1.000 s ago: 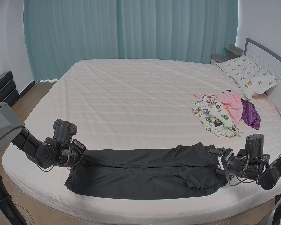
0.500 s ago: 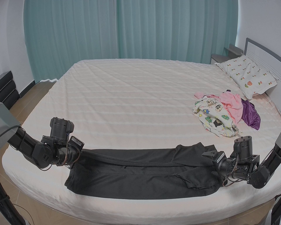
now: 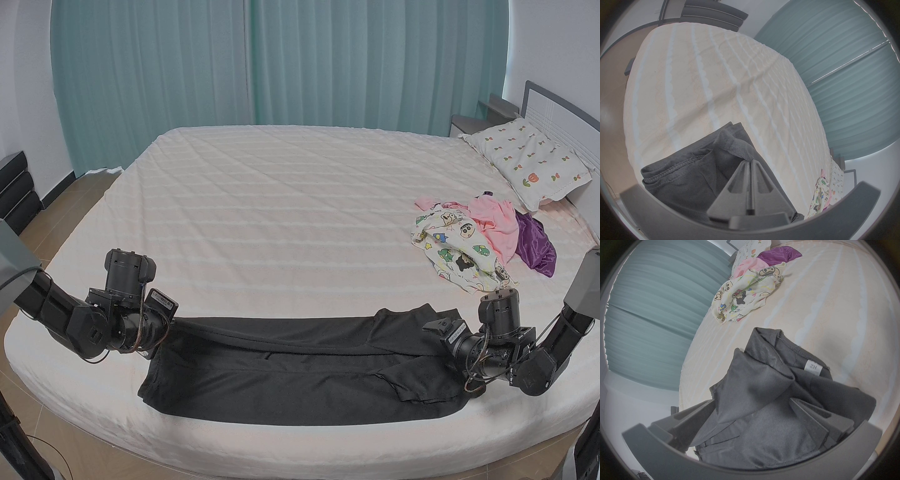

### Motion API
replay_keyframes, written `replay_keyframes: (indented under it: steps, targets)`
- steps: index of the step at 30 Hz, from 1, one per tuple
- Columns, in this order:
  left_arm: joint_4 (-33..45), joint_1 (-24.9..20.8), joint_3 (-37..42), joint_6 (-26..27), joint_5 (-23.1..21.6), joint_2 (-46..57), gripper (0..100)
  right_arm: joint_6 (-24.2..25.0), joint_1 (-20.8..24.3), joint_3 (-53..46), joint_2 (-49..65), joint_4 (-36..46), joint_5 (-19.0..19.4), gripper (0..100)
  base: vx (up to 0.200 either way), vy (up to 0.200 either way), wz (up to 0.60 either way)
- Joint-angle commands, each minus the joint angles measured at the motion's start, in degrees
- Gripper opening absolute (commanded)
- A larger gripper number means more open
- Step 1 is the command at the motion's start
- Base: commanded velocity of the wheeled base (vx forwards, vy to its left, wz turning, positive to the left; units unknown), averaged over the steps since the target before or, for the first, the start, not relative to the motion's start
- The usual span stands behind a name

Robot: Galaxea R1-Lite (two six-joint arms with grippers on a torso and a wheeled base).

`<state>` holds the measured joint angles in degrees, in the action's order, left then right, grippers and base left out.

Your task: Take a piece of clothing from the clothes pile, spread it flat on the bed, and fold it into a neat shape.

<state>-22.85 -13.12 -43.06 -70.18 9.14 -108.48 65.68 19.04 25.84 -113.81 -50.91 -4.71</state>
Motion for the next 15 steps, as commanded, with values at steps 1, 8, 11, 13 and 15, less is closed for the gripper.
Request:
replay_keyframes:
  steps: [1, 8, 11, 13, 15]
  targets:
    - [-0.01, 0.02, -0.01, -0.04, 0.00, 0.20, 0, -0.12, -1.29, 1.84, -2.82, 0.02, -0.04, 0, 0.000, 0.000, 0.00]
    - [-0.01, 1.08, -0.10, -0.04, 0.00, 0.29, 0, -1.79, -1.38, 1.75, -2.47, -0.07, -1.10, 0, 0.000, 0.000, 0.00]
    - [-0.01, 0.99, -0.01, -0.04, -0.09, 0.20, 0, -1.96, -1.38, 1.84, -1.50, 0.02, -1.45, 0, 0.000, 0.000, 0.00]
    - [-0.01, 0.99, 0.08, -0.04, -0.09, 0.20, 0, -2.05, -1.46, 1.93, -0.71, 0.02, -1.45, 0, 0.000, 0.000, 0.00]
    - [-0.01, 1.08, 0.08, -0.04, -0.09, 0.20, 0, -2.05, -1.46, 1.93, -0.18, 0.02, -1.45, 0, 0.000, 0.000, 0.00]
